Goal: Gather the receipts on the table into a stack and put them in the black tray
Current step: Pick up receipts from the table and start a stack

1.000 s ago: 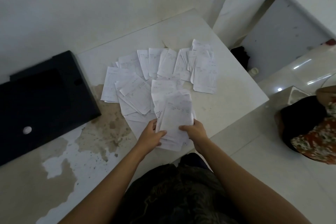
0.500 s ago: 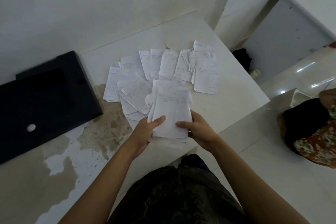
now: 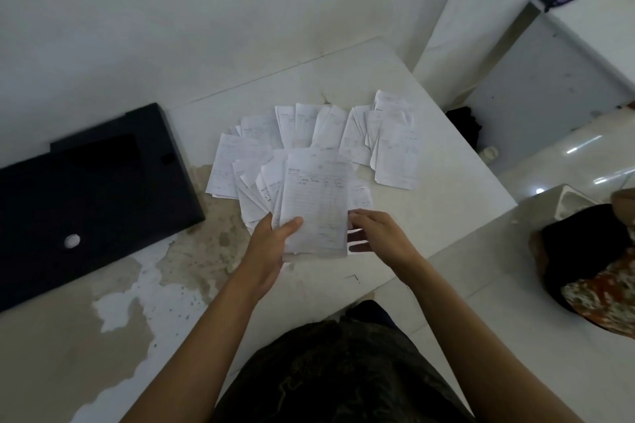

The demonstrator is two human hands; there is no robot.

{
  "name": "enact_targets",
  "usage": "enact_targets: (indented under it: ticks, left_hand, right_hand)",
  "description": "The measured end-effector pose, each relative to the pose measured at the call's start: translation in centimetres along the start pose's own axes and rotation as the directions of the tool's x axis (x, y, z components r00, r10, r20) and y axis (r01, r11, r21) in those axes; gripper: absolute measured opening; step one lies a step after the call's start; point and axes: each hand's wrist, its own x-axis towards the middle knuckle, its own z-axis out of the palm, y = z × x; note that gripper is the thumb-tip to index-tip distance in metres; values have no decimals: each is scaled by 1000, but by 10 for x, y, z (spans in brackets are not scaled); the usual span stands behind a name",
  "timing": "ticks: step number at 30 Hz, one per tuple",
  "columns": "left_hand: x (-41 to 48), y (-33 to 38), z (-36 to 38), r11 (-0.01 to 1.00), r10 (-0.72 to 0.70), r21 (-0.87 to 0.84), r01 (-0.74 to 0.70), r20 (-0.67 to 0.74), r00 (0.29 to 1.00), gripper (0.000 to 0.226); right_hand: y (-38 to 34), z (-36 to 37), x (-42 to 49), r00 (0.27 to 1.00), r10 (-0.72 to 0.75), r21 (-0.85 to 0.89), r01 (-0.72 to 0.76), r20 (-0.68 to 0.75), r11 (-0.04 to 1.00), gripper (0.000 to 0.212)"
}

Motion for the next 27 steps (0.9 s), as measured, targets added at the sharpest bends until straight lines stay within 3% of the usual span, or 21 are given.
enact_targets:
  ticks: [4, 7, 14, 18, 22, 27]
  left_hand:
    - [-8, 5, 1, 999, -38, 34, 34, 139, 990, 39]
    - [-11, 9, 2, 997, -51, 70, 36, 233, 971, 40]
    - [3, 8, -6, 955, 53, 283, -94, 146, 988, 35]
    - [9, -2, -19, 884, 173, 435, -168, 29, 985, 31]
    - [10, -15, -31, 829, 220, 516, -217, 56, 974, 33]
    - [16, -30, -37, 780, 193, 603, -166, 20, 981, 22]
  right_hand:
    - [1, -1, 8, 999, 13, 243, -1, -46, 970, 45]
    - [-4, 10, 7, 995, -54, 188, 38, 83, 981, 35]
    - [-7, 35, 13, 986, -160, 64, 162, -37, 985, 36]
    - [3, 41, 18, 974, -190, 11, 192, -124, 981, 21]
    - [23, 46, 16, 967, -235, -62, 229, -98, 971, 26]
    - [44, 47, 17, 980, -186, -114, 176, -78, 978, 25]
